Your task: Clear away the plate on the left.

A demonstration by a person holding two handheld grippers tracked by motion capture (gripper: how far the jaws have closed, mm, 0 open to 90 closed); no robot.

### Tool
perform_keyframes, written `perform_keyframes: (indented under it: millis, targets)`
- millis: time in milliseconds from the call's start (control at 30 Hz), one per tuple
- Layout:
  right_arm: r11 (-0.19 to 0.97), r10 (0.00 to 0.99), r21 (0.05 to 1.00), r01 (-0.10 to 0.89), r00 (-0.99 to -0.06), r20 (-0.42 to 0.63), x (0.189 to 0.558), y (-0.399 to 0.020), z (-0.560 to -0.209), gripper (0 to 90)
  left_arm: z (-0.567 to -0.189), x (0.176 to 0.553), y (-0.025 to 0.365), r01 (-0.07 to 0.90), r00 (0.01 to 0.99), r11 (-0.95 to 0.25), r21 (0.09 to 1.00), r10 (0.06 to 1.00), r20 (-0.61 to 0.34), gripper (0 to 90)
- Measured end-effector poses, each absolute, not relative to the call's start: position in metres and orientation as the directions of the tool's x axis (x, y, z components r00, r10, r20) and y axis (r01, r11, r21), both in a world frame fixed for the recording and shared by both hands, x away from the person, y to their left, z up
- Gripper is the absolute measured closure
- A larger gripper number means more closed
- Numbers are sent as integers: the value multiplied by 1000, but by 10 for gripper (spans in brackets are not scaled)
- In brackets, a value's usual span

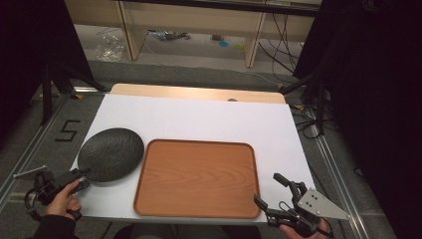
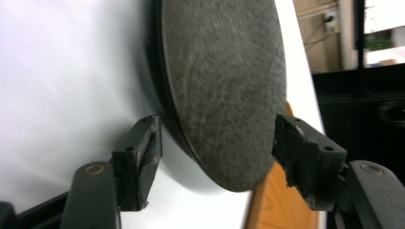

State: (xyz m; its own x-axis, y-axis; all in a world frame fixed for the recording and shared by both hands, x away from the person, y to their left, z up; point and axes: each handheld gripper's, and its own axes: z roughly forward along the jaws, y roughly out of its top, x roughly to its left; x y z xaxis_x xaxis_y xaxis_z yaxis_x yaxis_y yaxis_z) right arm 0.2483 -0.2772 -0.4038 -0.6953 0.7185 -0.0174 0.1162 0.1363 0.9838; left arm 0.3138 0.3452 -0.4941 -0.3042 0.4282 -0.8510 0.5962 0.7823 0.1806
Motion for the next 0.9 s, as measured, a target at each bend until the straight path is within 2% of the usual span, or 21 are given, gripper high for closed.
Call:
perform_keyframes:
  millis: [233,900]
  targets:
    - [139,719,983,116,-695,-20,248,-278,-404,159,-495,320,341,601,-293,779,179,423,-858,361]
    - [144,715,983,118,-698,-21,248,-278,-404,159,-505,337,336,576,-341,807,131,383,-859,379]
